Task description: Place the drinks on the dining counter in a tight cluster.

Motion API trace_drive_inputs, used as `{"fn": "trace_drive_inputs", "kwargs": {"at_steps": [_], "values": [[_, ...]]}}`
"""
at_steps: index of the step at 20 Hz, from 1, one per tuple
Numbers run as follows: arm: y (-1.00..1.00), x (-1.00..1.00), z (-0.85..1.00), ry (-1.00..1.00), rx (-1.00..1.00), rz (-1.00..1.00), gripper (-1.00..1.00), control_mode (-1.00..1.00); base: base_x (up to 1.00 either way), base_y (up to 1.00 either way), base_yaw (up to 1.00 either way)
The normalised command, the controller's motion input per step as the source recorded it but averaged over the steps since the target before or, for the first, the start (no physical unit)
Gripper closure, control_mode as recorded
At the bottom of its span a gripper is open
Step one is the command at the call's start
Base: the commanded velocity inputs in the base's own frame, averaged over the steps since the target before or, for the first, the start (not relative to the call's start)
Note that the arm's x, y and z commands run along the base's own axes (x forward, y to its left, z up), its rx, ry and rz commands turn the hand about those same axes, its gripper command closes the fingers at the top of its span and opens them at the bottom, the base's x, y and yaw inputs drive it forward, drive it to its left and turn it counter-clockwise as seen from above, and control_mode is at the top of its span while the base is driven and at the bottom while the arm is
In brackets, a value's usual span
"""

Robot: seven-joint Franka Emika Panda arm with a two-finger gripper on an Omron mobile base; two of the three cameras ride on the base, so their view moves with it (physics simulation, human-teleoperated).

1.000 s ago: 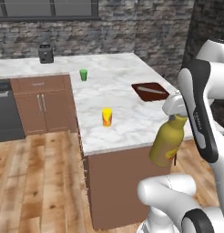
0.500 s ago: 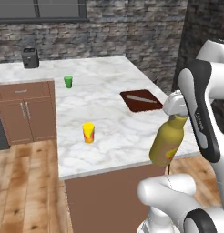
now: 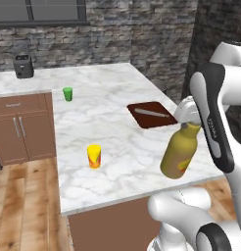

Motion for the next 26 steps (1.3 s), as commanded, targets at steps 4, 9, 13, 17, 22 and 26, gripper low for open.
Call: {"fn": "trace_drive_inputs", "kwargs": {"at_steps": [4,9,13,17,22,26], "values": [[0.00,0.00,0.00,0.00,0.00,0.00,1.00,1.00,0.00,0.00,0.00],[0.00,0.00,0.00,0.00,0.00,0.00,1.00,1.00,0.00,0.00,0.00],[0.30,0.37,0.00,0.07,-0.01,0.00,1.00,-1.00,0.10,0.09,0.00],[0.64,0.96,0.00,0.13,0.00,0.00,1.00,-1.00,0.00,0.00,0.00],[0.20,0.96,0.00,0.10,0.00,0.04,1.00,-1.00,0.00,0.00,0.00],[-0.10,0.98,-0.14,0.05,0.00,0.08,1.00,-1.00,0.00,0.00,0.00]]}}
